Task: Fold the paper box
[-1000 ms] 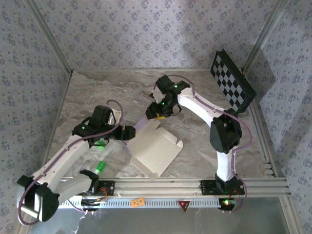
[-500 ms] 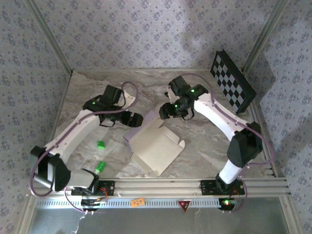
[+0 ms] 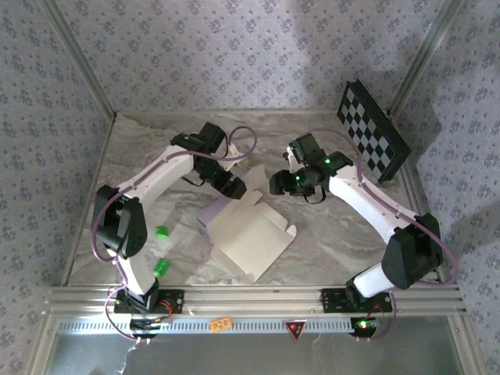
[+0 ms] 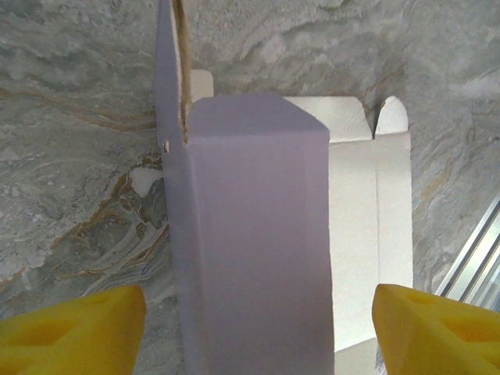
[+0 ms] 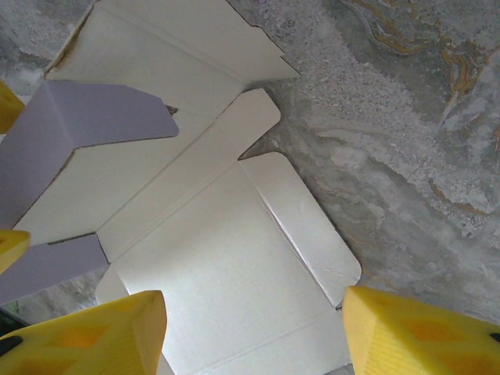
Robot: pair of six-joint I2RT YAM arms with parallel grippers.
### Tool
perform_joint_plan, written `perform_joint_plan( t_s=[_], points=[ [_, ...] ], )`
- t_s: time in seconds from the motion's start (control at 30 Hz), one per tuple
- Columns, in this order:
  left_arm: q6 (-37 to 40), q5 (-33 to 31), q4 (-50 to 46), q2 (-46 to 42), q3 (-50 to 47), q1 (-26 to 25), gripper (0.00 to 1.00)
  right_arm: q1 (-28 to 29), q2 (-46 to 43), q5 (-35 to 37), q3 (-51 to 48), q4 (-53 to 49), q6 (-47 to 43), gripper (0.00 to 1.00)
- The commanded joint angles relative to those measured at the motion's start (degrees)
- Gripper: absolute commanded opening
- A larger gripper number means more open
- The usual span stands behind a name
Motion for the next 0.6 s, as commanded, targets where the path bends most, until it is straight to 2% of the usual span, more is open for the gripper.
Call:
perform_joint_plan(
  t_s=[0.0,0.1,0.3,0.57],
  points=[
    [1.9,1.9,-3.8,0.5,1.8,-0.3,0.72,-0.1,-2.2,0.7,-2.6,3.4,2.6,0.62],
    [0.7,2.3,-1.8,-1.0,-0.3,-0.3,0.64,0.0,-2.1,-0.5,-6.4,7.5,4.1,0.61],
    [-4.1,1.3,3.9,-5.6,-6.3,-0.2,0.59,-0.2,1.1,-4.4,-11.3,18.8,7.2,0.60],
    [-9.6,1.4,10.1,-10.5,-13.5,-0.2,0.54,-0.6,11.5,-10.9,-12.4,33.9,11.7,0.58]
  ],
)
